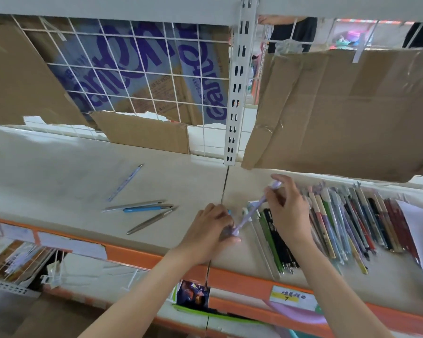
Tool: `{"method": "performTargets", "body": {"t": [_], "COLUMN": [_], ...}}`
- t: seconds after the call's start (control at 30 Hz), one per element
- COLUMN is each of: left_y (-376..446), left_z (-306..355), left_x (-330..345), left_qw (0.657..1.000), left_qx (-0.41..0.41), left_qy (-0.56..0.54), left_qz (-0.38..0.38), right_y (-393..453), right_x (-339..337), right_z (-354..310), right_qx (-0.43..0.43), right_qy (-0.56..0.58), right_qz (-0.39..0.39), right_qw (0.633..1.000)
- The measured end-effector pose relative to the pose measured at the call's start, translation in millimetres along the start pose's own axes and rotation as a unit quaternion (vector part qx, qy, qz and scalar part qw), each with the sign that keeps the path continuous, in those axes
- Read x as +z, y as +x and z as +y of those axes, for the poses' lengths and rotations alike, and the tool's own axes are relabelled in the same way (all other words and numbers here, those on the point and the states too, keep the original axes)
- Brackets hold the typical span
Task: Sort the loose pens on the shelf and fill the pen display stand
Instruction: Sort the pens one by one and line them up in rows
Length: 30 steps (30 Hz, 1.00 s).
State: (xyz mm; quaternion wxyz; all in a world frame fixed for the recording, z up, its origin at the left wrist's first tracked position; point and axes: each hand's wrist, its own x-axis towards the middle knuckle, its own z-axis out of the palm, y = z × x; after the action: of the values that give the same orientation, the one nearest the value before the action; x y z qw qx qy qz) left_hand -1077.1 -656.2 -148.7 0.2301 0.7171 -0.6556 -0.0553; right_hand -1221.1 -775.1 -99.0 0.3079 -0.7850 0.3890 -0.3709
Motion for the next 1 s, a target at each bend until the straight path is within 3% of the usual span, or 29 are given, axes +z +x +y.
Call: {"method": "performTargets", "body": {"t": [0.13,0.2,0.3,0.37,0.57,0.67,0.77,0.9,1.0], "left_y": [-10,-12,-13,-14,-25,-30,-35,-44,-49], "left_z": [-11,-13,-13,-11,-16,-32,-56,-89,-99], "left_x": [-10,-13,-15,-16,-24,-38,-53,-63,-64], "left_qw": [0.999,0.998,0.997,0.997,0.989,0.973,0.952,0.92,0.916], "left_qx": [-0.025,-0.041,-0.041,-0.025,-0.049,-0.129,-0.215,-0.351,-0.374], "left_qy": [-0.029,-0.029,-0.022,-0.004,-0.074,-0.069,-0.008,0.085,0.061], "left_qz": [0.016,0.04,0.066,0.071,0.118,0.18,0.218,0.152,0.132], "right_y": [2,-1,-12,-16,-7,-1,12,20,21], "right_x": [4,9,24,31,23,19,25,36,38], "right_z": [-2,-4,-3,0,6,7,11,16,14], "right_qx": [-0.008,-0.056,-0.112,-0.117,-0.064,-0.059,-0.066,-0.05,-0.068], "right_qy": [0.009,-0.025,-0.118,-0.189,-0.278,-0.251,-0.279,-0.34,-0.355], "right_qz": [0.025,-0.075,-0.238,-0.285,-0.263,-0.185,-0.161,-0.234,-0.217], "right_qw": [1.0,0.995,0.958,0.932,0.922,0.948,0.944,0.909,0.907]}}
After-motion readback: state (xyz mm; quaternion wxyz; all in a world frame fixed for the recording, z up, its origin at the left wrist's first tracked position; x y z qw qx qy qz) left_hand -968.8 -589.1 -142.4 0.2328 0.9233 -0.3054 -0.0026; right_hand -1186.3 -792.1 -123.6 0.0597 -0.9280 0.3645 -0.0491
